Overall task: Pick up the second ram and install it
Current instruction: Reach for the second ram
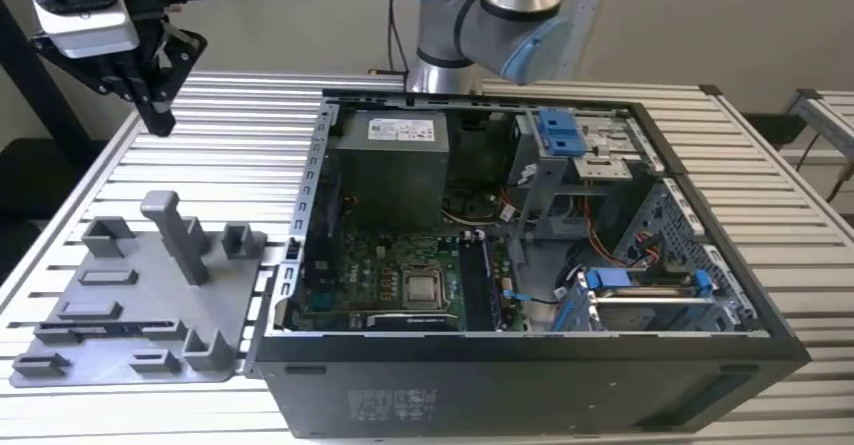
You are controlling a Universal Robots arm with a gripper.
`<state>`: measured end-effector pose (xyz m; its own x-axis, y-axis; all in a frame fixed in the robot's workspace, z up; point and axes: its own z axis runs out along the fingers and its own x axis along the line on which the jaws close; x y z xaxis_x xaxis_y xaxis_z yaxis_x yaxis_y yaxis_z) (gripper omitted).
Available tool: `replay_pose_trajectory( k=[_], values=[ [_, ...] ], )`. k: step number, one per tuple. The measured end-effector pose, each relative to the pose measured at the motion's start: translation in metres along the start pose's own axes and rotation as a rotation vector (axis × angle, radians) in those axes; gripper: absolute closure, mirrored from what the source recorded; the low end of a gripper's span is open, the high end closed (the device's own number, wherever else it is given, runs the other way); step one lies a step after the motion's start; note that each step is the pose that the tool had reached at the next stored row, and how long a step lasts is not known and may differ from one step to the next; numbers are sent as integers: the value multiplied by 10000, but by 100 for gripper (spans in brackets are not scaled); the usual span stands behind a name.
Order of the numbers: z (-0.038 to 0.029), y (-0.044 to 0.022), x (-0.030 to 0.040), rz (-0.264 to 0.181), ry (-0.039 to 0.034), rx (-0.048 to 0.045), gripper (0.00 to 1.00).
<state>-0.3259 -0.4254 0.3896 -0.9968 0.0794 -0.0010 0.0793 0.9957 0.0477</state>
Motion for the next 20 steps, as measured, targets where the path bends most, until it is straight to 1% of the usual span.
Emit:
replay_pose_trajectory(
  k=[12, 20],
  values=[
    [7, -76, 347, 2, 40, 4, 89],
    [13, -112, 590, 2, 56, 5, 89]
  ],
)
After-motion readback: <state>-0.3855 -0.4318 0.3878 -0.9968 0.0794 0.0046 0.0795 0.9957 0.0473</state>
